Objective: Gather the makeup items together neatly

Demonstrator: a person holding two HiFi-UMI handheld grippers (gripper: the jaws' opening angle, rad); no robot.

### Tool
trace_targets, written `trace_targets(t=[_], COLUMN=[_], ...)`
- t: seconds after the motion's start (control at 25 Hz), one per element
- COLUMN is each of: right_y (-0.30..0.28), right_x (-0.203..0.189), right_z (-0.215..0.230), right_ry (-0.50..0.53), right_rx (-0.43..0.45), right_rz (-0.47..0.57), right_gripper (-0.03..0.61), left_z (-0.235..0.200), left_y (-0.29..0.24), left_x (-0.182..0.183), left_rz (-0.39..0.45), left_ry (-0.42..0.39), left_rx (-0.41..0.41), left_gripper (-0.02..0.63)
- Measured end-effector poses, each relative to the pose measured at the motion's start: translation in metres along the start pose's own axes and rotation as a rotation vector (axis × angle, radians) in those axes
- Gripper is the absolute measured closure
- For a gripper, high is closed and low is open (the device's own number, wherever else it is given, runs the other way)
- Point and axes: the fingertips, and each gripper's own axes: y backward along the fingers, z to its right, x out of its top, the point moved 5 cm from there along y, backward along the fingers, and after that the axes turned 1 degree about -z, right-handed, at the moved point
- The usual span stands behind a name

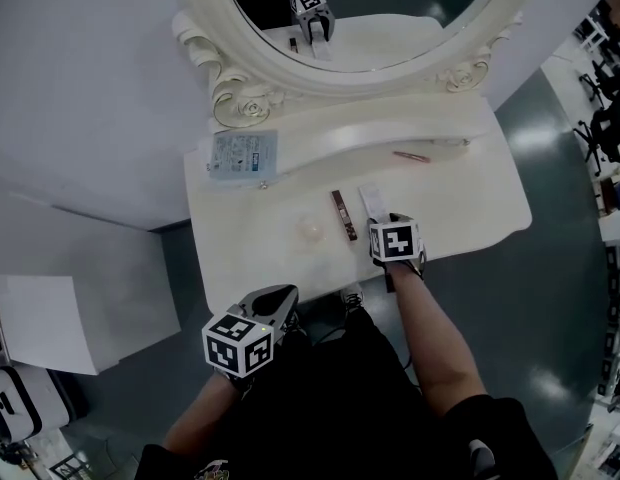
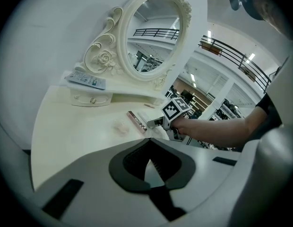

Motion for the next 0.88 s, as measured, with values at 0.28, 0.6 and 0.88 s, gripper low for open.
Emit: trace_targets(t=[0.28,0.6,0.88], right_y=[-0.002,-0.003,-0.003], right_x=[0.002,0.001,0.000], right_z=[-0.003,-0.002,-0.002], right_ry=[-0.007,-0.016,0.009], right_rx=[-0.008,-0.005,0.004], right_rz=[0.010,0.021,0.014], right_gripper=[0.354,0.353,0.349], left_z=[-0.012,-0.018,-0.019], left_y=[0.013,0.019,0.021], left_x=[-0.005,-0.002,0.001], left_rz=[-0.018,-0.028,-0.025], left_ry=[-0.012,-0.038,-0.042], left_rx=[0.002,-0.002,0.002], left_gripper=[0.604,0.604,0.604])
